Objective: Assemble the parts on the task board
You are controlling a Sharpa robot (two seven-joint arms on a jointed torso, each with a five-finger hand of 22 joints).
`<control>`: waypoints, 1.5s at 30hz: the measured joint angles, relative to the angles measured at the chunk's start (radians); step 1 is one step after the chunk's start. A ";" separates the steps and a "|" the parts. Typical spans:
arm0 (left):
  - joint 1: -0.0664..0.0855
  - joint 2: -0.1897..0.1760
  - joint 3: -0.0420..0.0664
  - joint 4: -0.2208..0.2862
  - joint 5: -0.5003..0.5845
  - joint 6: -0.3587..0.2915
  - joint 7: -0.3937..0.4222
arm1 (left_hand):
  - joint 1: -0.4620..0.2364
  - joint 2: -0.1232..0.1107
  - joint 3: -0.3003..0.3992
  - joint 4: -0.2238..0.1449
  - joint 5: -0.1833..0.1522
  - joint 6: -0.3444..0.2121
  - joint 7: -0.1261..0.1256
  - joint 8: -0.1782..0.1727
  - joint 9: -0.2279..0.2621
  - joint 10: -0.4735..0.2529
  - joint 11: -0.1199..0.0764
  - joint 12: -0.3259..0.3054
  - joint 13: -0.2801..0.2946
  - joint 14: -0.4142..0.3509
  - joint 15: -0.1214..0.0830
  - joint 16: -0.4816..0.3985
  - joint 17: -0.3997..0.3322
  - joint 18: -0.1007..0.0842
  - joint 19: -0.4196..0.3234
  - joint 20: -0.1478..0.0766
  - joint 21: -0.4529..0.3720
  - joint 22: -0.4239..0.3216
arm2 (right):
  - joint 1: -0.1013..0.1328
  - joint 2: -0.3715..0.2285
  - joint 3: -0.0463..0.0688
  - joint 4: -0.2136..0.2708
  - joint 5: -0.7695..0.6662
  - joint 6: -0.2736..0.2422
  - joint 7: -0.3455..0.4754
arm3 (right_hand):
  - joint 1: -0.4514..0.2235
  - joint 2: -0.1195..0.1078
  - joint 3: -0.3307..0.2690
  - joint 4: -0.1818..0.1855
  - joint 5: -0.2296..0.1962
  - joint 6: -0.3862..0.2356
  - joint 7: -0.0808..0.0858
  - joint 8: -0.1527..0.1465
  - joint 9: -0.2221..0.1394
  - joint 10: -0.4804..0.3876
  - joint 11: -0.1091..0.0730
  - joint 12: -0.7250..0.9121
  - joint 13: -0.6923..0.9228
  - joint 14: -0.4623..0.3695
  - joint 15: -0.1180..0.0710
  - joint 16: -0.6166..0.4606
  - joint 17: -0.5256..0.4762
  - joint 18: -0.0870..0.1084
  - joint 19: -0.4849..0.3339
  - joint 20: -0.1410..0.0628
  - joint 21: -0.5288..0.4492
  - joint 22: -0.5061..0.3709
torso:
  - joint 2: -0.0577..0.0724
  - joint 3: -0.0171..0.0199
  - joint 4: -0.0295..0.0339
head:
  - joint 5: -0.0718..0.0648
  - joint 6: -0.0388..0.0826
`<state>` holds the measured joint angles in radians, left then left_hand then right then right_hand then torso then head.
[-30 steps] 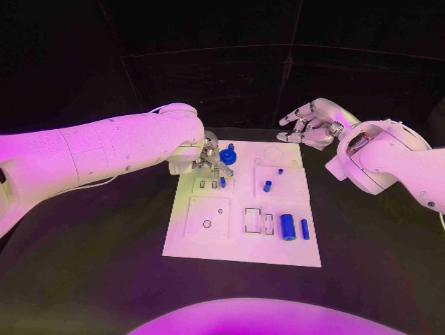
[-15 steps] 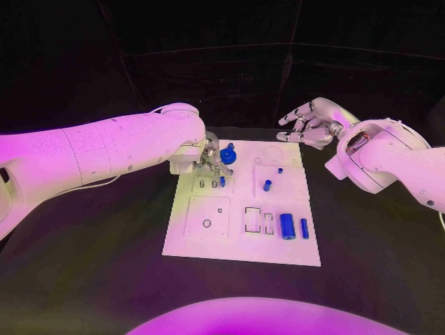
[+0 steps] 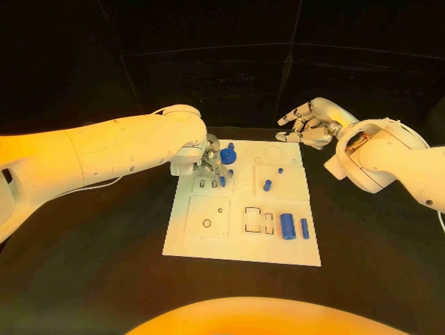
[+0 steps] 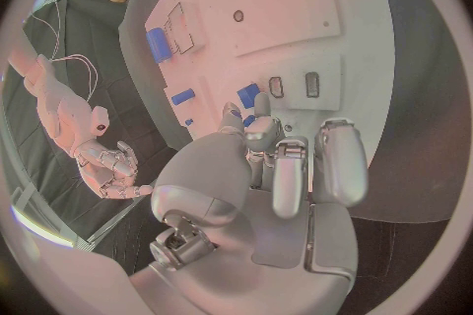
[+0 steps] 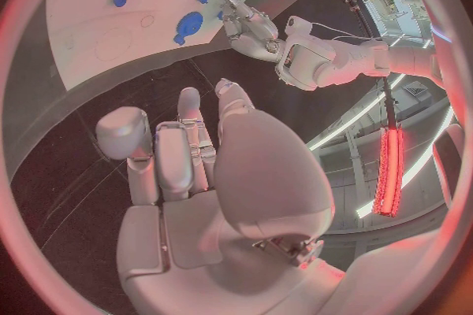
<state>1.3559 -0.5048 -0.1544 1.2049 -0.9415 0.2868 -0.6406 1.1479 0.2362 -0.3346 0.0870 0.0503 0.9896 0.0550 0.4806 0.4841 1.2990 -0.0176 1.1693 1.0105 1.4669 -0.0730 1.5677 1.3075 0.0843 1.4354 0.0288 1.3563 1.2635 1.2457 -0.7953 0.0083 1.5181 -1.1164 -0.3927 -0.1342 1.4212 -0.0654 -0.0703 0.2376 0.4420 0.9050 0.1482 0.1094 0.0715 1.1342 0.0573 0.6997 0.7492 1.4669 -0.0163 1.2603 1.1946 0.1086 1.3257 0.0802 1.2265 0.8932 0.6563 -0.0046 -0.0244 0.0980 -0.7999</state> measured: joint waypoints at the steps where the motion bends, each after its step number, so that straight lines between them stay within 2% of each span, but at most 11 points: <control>1: 0.000 0.000 0.000 -0.001 0.000 0.001 0.000 | 0.002 -0.002 0.002 -0.002 0.000 0.000 0.000 0.000 0.002 0.000 0.000 0.000 0.000 0.000 0.000 0.000 0.000 0.000 0.000 0.000 0.000 0.000 | 0.000 0.000 0.000 0.000 0.000 0.000 0.000 | 0.000 0.000 0.000 0.000 0.000 0.000 0.000 0.000 0.000 0.000 0.000 0.000 0.000 0.000 0.000 0.000 0.000 0.000 0.000 0.000 0.000 0.000 | 0.000 0.0000 0.0000 | 0.000 0.000; 18: -0.005 0.005 0.000 -0.001 0.000 0.005 0.000 | 0.013 -0.013 0.024 -0.024 0.000 -0.005 0.002 0.004 0.017 0.000 0.000 0.000 0.001 0.000 0.000 0.000 0.000 0.000 0.000 0.000 0.000 0.004 | 0.000 0.006 0.000 -0.005 0.008 0.006 0.001 | 0.000 0.000 -0.003 0.003 0.000 0.000 0.000 0.000 0.000 0.000 0.000 0.000 -0.001 0.000 0.000 0.000 0.000 0.000 0.000 0.000 0.000 0.000 | 0.000 0.0004 0.0000 | -0.002 0.000; 22: -0.005 0.005 0.000 0.000 0.000 0.005 0.000 | 0.051 -0.010 0.052 -0.052 0.000 -0.014 0.000 0.004 0.027 0.000 0.000 0.000 0.001 0.000 0.000 0.000 0.000 0.000 0.000 0.000 0.004 0.006 | 0.000 0.007 0.000 -0.006 0.009 0.007 0.001 | 0.000 0.000 -0.003 0.003 0.000 0.000 0.000 0.000 0.000 0.000 0.000 0.000 -0.001 0.000 0.000 0.000 0.000 0.000 0.000 0.000 0.000 0.000 | 0.000 0.0004 0.0000 | -0.001 0.000; 29: -0.005 0.004 0.001 0.004 0.000 0.003 0.001 | 0.151 -0.003 0.137 -0.137 -0.001 -0.031 -0.009 0.004 0.036 -0.009 -0.009 -0.011 -0.002 -0.001 -0.006 0.000 0.000 0.000 0.000 0.000 0.004 0.005 | 0.000 0.008 0.000 -0.007 0.010 0.008 0.001 | 0.000 0.000 -0.003 0.003 0.000 0.000 0.000 0.000 0.000 0.000 0.000 0.000 -0.001 0.000 0.000 0.000 0.000 0.000 0.000 0.000 0.000 0.000 | 0.000 0.0000 0.0000 | -0.001 -0.002; 31: -0.003 0.004 0.002 0.005 0.000 0.001 0.002 | 0.178 0.001 0.164 -0.164 -0.004 -0.038 -0.005 -0.006 0.036 -0.017 -0.005 -0.022 -0.007 0.000 -0.007 0.000 0.000 0.000 0.000 0.000 0.004 0.005 | 0.000 0.009 0.000 -0.007 0.010 0.009 0.001 | 0.000 0.000 -0.003 0.003 0.000 0.000 0.000 0.000 0.000 0.000 0.000 0.000 -0.001 0.000 0.000 0.000 0.000 0.000 0.000 0.000 0.000 0.000 | 0.000 -0.0001 0.0000 | -0.001 -0.002; 34: -0.002 0.001 0.002 0.009 0.000 -0.003 0.004 | 0.203 0.003 0.161 -0.167 0.016 -0.043 -0.003 -0.013 0.037 -0.022 -0.007 -0.035 -0.015 0.000 -0.007 0.000 0.000 0.000 0.000 0.000 0.004 0.005 | 0.000 0.010 0.000 -0.008 0.011 0.009 0.001 | 0.000 0.000 -0.003 0.003 0.000 0.000 0.000 0.000 0.000 0.000 0.000 0.000 -0.003 0.000 0.000 0.000 0.000 0.000 0.000 0.000 0.000 0.000 | 0.000 -0.0004 0.0000 | -0.001 -0.002; 38: -0.003 -0.009 0.002 0.020 0.000 -0.012 0.008 | 0.201 0.007 0.172 -0.156 0.020 -0.050 0.004 -0.017 0.051 -0.026 -0.004 -0.048 -0.024 0.000 -0.007 0.000 0.000 0.000 -0.004 0.004 0.004 0.007 | 0.000 0.011 0.000 -0.009 0.012 0.010 0.001 | 0.000 0.000 -0.003 0.003 0.000 0.000 0.000 0.000 0.000 0.000 0.000 0.000 -0.003 0.000 0.000 0.000 0.000 0.000 0.000 0.000 0.000 0.000 | 0.001 -0.0006 -0.0001 | -0.001 -0.003; 40: -0.004 -0.016 0.001 0.028 0.001 -0.019 0.010 | 0.168 0.013 0.186 -0.144 0.020 -0.052 0.002 -0.022 0.065 -0.026 -0.004 -0.054 -0.025 0.000 -0.007 0.000 0.000 0.000 -0.004 0.004 0.004 0.007 | 0.000 0.012 0.000 -0.010 0.012 0.011 0.001 | 0.000 0.000 -0.003 0.003 0.000 0.000 0.000 0.000 0.000 0.000 0.000 0.000 -0.003 0.000 0.000 0.000 0.000 0.000 0.000 0.000 0.000 0.000 | 0.001 -0.0006 -0.0001 | -0.002 -0.003; 43: -0.005 -0.027 0.001 0.038 0.006 -0.028 0.012 | 0.116 -0.004 0.254 -0.171 0.020 -0.052 0.002 -0.023 0.072 -0.023 -0.001 -0.054 -0.025 -0.004 -0.004 0.000 0.000 0.000 -0.004 0.004 0.004 0.009 | 0.000 0.013 0.000 -0.011 0.013 0.012 0.001 | 0.000 0.000 -0.003 0.003 0.000 0.000 0.000 0.000 0.000 0.000 0.000 0.000 -0.003 0.000 0.000 0.000 0.000 0.000 0.000 0.000 0.000 0.000 | 0.001 -0.0005 -0.0001 | -0.002 -0.006; 44: -0.006 -0.033 0.001 0.042 0.010 -0.033 0.012 | 0.085 -0.020 0.328 -0.210 0.020 -0.052 0.002 -0.023 0.078 -0.021 0.001 -0.054 -0.025 -0.004 -0.004 0.000 0.000 0.000 -0.004 0.004 0.004 0.010 | 0.000 0.014 0.000 -0.012 0.013 0.012 0.001 | 0.000 0.000 -0.003 0.003 0.000 0.000 0.000 0.000 0.000 0.000 0.000 0.000 -0.003 0.000 0.000 0.000 0.000 0.000 0.000 0.000 0.000 0.000 | 0.001 -0.0004 0.0000 | -0.002 -0.006; 45: -0.006 -0.037 0.001 0.044 0.013 -0.037 0.012 | 0.066 -0.035 0.361 -0.213 0.020 -0.052 0.002 -0.024 0.081 -0.020 0.002 -0.054 -0.024 -0.004 -0.004 0.000 0.000 0.000 -0.004 0.004 0.004 0.010 | 0.000 0.014 0.000 -0.013 0.013 0.012 0.001 | 0.000 0.000 -0.003 0.003 0.000 0.000 0.000 0.000 0.000 0.000 0.000 0.000 -0.003 0.000 0.000 0.000 0.000 0.000 0.000 0.000 0.000 0.000 | 0.001 -0.0002 0.0000 | -0.003 -0.006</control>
<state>1.3496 -0.5420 -0.1538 1.2491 -0.9285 0.2495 -0.6283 1.2144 0.2012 0.0260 -0.1257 0.0705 0.9373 0.0573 0.4570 0.5653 1.2790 -0.0156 1.1152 0.9864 1.4632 -0.0766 1.5677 1.3074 0.0843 1.4311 0.0329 1.3602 1.2737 1.2456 -0.7812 0.0082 1.5056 -1.1030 -0.3807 -0.1334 1.4211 -0.0654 -0.0728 0.2401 0.4420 0.9050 0.1482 0.1094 0.0716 1.1342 0.0573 0.6997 0.7466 1.4669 -0.0164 1.2603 1.1947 0.1086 1.3257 0.0802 1.2265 0.8934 0.6569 -0.0048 -0.0244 0.0952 -0.8058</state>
